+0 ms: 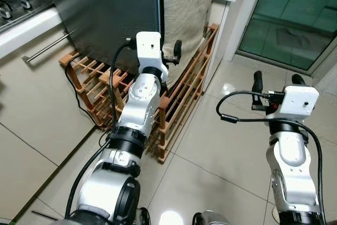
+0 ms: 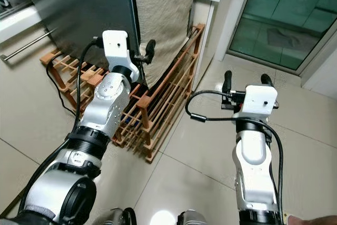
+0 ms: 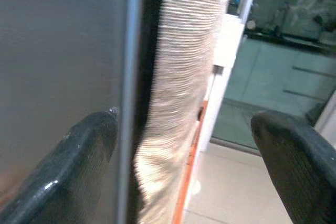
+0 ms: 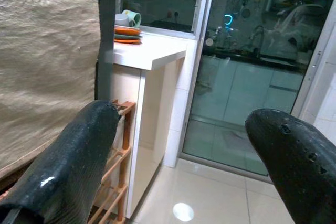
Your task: Restocking fridge
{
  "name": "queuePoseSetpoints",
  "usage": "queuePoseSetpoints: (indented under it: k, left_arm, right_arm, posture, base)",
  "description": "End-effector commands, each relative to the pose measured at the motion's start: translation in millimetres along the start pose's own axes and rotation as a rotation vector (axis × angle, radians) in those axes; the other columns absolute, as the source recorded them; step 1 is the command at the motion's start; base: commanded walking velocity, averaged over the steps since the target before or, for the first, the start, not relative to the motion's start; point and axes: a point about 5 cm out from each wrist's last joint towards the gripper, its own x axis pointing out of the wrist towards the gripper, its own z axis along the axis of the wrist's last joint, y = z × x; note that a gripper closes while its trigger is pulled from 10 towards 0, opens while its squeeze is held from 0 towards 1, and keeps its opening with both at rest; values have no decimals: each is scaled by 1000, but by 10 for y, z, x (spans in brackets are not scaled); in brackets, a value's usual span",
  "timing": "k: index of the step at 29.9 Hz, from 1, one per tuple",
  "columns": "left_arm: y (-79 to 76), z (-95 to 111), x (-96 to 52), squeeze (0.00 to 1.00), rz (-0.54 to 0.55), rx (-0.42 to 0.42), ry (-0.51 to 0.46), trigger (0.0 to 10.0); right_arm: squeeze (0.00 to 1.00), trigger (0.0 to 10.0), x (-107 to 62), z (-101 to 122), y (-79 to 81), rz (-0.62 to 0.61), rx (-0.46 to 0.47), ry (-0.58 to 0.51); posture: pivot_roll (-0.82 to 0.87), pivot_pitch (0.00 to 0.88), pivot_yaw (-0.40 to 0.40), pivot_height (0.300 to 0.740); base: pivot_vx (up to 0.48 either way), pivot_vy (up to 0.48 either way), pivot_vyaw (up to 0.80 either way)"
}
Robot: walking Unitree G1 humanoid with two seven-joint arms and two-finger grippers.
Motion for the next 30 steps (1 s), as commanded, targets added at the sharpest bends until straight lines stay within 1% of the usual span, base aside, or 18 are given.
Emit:
queuePoseSetpoints:
  k: [1, 5, 8, 9, 11, 17, 21, 23, 30]
  left_arm:
    - [-53, -6, 31, 0, -11, -21, 4, 10000]
    - [-66, -13, 64, 0, 2, -29, 8, 10000]
    - [1, 14, 100, 0, 93, -40, 8, 10000]
    - [55, 21, 104, 0, 149, -42, 11, 10000]
    - [61, 38, 107, 0, 157, -58, -1, 10000]
    - [8, 44, 121, 0, 121, -77, -7, 10000]
    - [-73, 67, 146, 0, 58, -98, -21, 10000]
    - [-95, 95, 155, 0, 49, -96, -37, 10000]
    - [-137, 133, 207, 0, 50, -92, -40, 10000]
  right_arm:
    - [263, 10000, -45, 27, -22, -7, -6, 6]
    - [263, 10000, -95, 34, -52, -11, -16, 15]
    - [263, 10000, -167, 36, -101, -14, -33, 35]
    - [263, 10000, -189, 38, -119, -16, -38, 40]
    - [263, 10000, -208, 41, -135, -17, -44, 45]
    - [259, 10000, -221, 60, -141, -18, -45, 46]
    - [259, 10000, -230, 101, -131, -15, -40, 40]
    - [267, 10000, -237, 117, -129, -13, -42, 38]
    - [263, 10000, -256, 122, -141, -20, -48, 44]
  posture:
    - [-236, 195, 39, 732]
    - [-253, 207, 40, 732]
    - [-267, 215, 39, 732]
    - [-273, 220, 37, 732]
    - [-278, 224, 35, 732]
    - [-283, 231, 33, 732]
    - [-283, 237, 36, 732]
    - [-285, 240, 39, 732]
    - [-300, 251, 44, 732]
  base:
    - [0, 0, 0]
    - [0, 0, 0]
    - [0, 0, 0]
    - [0, 0, 0]
    - [0, 0, 0]
    - [0, 0, 0]
    - [0, 0, 0]
    - [0, 0, 0]
    - [0, 0, 0]
